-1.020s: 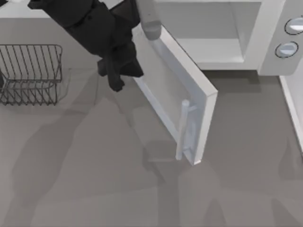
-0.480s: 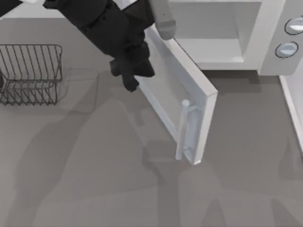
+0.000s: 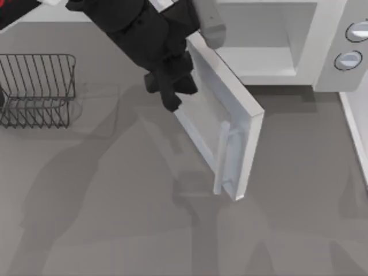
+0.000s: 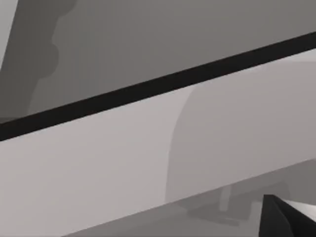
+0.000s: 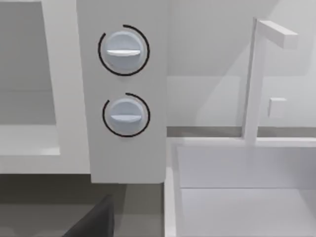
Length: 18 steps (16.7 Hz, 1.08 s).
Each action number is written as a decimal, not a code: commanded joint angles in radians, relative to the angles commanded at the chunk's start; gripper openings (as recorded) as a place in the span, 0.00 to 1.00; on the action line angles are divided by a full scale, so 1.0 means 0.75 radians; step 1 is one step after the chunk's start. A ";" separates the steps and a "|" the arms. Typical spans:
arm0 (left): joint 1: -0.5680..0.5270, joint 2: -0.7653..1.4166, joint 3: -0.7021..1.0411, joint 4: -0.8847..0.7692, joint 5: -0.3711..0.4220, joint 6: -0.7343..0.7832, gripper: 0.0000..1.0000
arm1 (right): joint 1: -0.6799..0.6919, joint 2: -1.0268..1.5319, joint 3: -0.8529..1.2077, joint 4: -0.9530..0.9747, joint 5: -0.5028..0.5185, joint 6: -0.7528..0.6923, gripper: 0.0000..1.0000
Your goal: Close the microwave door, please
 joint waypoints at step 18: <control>-0.066 0.055 0.079 0.011 -0.026 -0.075 0.00 | 0.000 0.000 0.000 0.000 0.000 0.000 1.00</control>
